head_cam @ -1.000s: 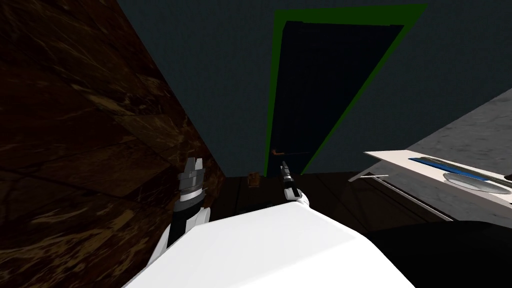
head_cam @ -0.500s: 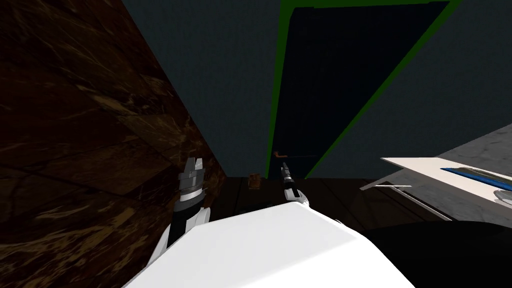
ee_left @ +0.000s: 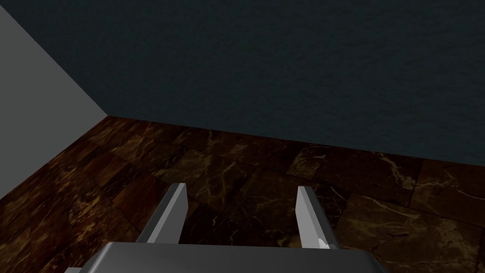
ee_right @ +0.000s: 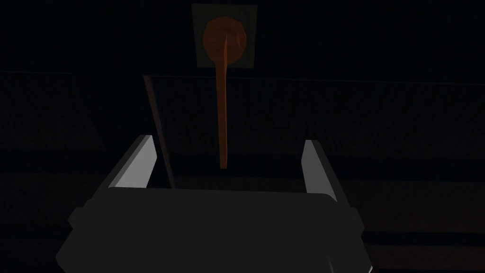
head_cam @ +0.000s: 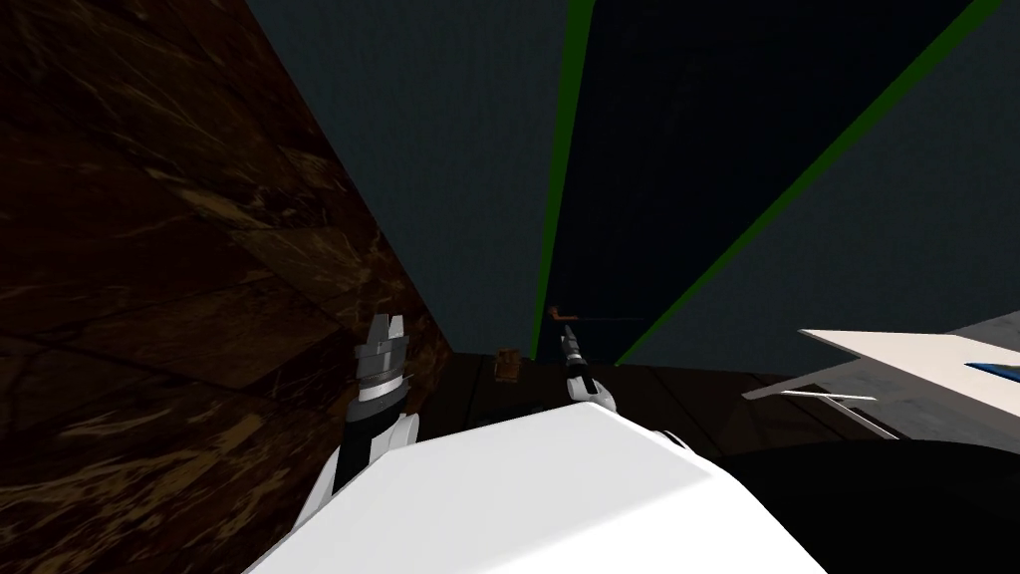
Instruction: Pull the door open
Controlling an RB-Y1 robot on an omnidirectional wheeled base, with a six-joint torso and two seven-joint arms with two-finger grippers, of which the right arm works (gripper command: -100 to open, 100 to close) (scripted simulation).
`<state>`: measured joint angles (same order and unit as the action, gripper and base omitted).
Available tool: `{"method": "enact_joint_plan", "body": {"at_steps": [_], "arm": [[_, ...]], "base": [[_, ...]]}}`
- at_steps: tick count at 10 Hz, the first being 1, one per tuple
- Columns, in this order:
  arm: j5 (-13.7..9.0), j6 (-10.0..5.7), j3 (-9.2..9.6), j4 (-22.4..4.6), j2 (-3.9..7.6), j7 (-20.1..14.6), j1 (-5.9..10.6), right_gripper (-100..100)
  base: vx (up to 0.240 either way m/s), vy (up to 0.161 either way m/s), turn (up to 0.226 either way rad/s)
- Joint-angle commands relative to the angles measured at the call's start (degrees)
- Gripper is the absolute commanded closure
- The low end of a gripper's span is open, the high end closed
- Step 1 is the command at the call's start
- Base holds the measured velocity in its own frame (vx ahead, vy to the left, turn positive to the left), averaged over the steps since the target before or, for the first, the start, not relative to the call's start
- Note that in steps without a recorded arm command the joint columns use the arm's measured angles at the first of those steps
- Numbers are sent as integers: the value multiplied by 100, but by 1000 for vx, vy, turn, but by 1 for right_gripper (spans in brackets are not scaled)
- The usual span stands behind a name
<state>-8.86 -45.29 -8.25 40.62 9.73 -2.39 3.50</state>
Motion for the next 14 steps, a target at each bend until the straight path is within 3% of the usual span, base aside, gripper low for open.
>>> {"method": "enact_joint_plan", "body": {"at_steps": [1, 2, 3, 9, 10, 11, 14], "arm": [[-25, -44, -17, -183, 14, -17, 68, -100], [-47, -59, -32, -300, 20, -25, 110, -100], [-34, -59, -25, -253, 15, -19, 98, -100], [-188, -265, -214, -460, 431, -377, -118, -100], [-175, -187, -200, -356, 377, -321, -125, -100], [-175, -187, -200, -356, 377, -321, -125, 100], [-175, -187, -200, -356, 377, -321, -125, 100]], "base": [[52, -55, 74], [52, -67, 95], [24, -33, 23], [192, -25, 116], [19, -7, 9], [0, 0, 0], [-6, 1, 2]]}}
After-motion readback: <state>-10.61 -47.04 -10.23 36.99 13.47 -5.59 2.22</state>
